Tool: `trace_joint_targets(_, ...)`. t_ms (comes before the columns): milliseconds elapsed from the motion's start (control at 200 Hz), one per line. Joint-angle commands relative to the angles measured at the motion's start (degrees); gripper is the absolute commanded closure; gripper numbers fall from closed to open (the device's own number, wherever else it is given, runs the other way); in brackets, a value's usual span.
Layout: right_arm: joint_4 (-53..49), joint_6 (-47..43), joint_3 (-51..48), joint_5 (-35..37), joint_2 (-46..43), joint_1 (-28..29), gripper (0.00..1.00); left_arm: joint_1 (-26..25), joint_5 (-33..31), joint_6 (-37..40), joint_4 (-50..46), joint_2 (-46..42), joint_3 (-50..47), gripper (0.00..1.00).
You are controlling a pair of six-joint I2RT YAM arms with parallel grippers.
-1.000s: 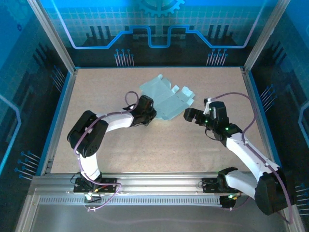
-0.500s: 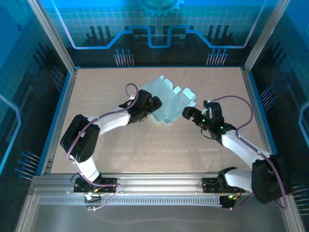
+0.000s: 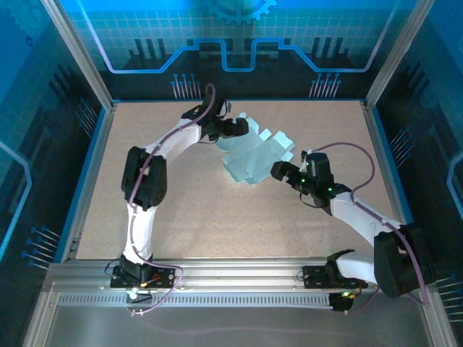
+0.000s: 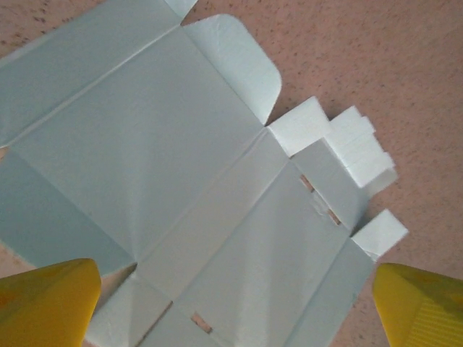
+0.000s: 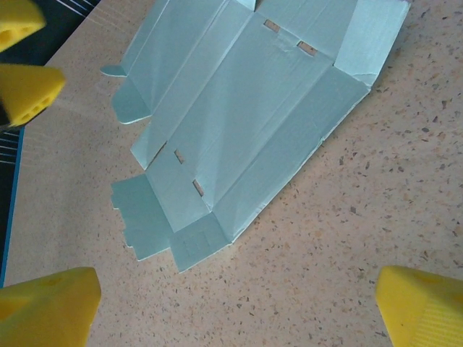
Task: Fold the paper box
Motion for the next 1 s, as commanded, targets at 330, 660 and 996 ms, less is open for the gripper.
trace_joint_targets(330,-2.42,-3.34,1.60,0.66,-3.02,0.24,0.01,1.63,0.88,-5.51,-13.32,15.11,15.86,0.02)
trace_joint_targets(660,-2.86,-5.11,1.51,1.10,-3.20,-0.26,0.00,2.83,-2.34,-18.54,2.46,-0.63,-14.01,0.01)
trace_joint_targets(996,-2.81,-7.96,0.50,-2.08,-1.83,-2.51,0.00,1.27,-2.23,-34.84,20.48,-20.45,-47.00,0.01)
